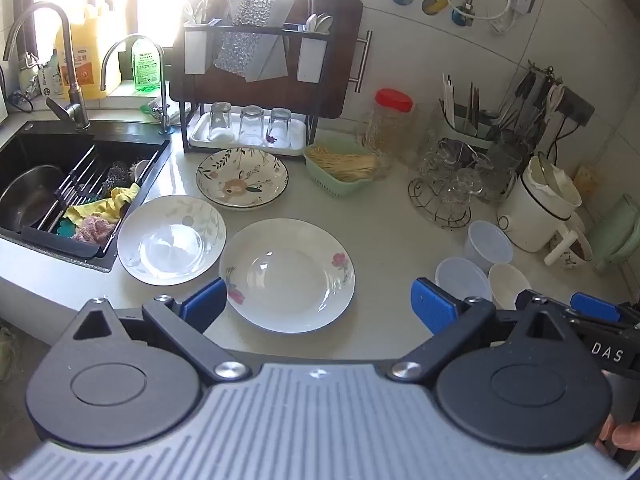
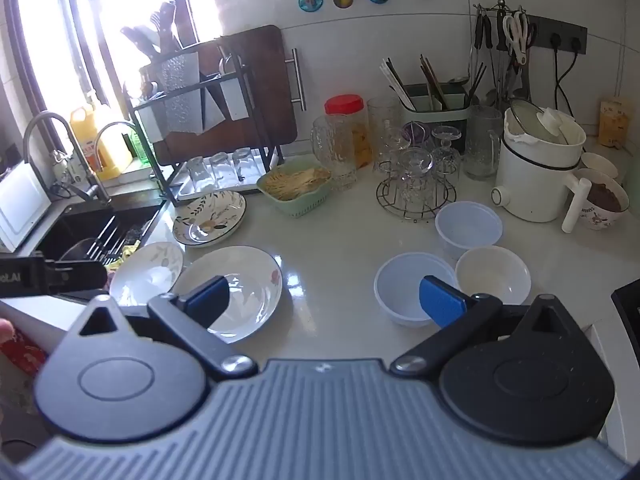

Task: Organize plates and bowls
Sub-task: 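Move the right tool toward the white leaf-pattern plate on the counter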

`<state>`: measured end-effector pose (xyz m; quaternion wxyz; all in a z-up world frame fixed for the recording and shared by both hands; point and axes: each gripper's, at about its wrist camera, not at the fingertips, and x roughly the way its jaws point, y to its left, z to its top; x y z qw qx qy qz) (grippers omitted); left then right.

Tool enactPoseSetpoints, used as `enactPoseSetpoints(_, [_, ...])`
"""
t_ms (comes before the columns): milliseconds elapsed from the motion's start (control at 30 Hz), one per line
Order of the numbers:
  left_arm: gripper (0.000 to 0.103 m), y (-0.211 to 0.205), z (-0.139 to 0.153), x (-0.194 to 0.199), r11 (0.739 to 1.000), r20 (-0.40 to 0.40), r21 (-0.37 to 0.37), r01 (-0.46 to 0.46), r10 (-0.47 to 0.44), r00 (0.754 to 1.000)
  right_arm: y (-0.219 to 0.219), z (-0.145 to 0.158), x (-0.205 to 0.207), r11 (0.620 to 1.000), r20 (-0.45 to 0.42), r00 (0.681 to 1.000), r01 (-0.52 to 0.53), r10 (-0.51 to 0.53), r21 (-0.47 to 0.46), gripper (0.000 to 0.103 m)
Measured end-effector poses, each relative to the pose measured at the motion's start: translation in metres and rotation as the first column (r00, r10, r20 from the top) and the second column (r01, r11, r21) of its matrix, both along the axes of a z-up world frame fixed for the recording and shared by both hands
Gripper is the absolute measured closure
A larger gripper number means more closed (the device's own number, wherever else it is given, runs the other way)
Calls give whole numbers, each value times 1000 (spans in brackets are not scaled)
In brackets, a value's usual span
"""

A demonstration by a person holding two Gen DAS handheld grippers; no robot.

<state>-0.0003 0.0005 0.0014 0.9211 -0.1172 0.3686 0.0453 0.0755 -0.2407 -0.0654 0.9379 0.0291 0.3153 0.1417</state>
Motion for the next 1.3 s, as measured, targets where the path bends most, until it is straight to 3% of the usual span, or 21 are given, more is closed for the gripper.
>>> enactPoseSetpoints(133, [3, -1, 1, 1, 1000, -12, 30, -6, 6, 1000, -1, -2, -2, 1000, -20, 1000, -3, 4, 23, 0])
enactPoseSetpoints(1300, [3, 1, -5, 9, 998, -2, 44, 45, -45, 999, 4, -10, 0, 999, -16, 999, 48, -47, 23, 0])
